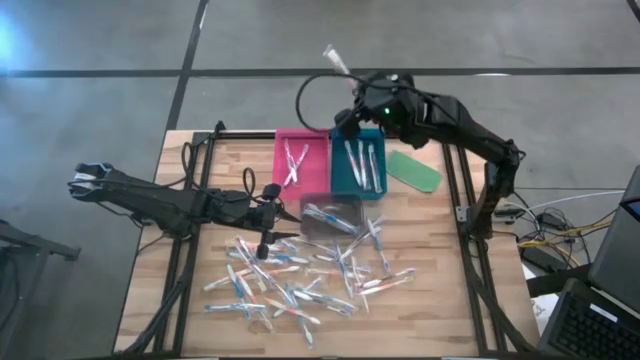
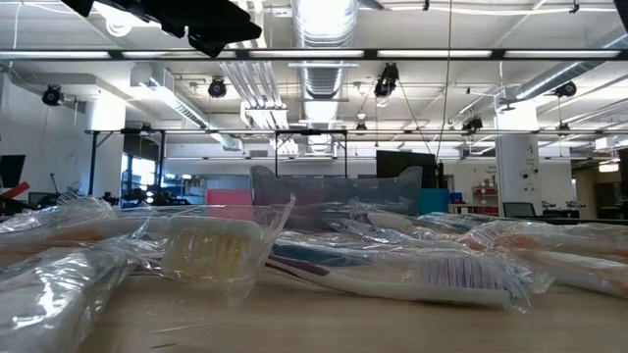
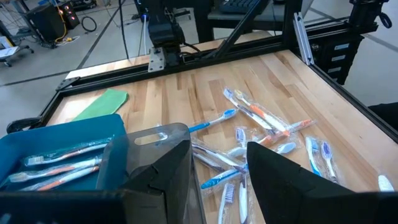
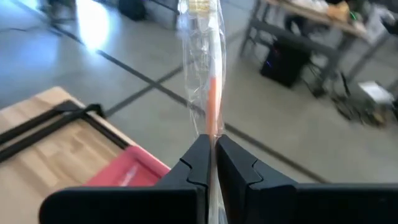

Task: Pick & Place Toothbrushes
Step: Put the orange toothbrush into the blue bin

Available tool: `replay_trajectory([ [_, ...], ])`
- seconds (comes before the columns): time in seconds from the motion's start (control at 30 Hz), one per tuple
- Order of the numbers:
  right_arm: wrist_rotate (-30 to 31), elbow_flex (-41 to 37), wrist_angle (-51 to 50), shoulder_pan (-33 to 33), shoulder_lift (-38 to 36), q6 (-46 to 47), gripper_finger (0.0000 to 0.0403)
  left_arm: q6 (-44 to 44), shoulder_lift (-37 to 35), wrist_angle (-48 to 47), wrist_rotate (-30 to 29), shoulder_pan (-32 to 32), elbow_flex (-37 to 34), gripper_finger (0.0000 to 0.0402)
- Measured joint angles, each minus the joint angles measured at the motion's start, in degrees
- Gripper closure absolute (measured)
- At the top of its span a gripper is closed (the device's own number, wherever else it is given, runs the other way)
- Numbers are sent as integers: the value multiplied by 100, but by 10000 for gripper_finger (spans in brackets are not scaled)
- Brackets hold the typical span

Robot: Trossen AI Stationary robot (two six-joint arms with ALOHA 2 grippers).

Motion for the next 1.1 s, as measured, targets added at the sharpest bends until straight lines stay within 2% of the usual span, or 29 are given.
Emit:
replay_trajectory([
  [0.1, -68, -14, -365, -261, 0, 493, 391, 0, 0, 1, 1, 1, 0, 239],
  [0.33, -763, -54, -967, -649, 0, 1281, 391, 0, 0, 2, 2, -2, 0, 239],
  [0.53, -1240, -277, -1100, -824, -6, 1808, 390, 1, 0, 1, 1, -2, 0, 239],
  [0.83, -1494, -1108, -1059, -1073, -9, 1956, 390, 1, 0, 2, 2, 0, -2, 239],
  [1.1, -2579, -2179, -270, -1438, -9, 1982, 390, 0, 0, 2, 2, 0, -2, 239],
])
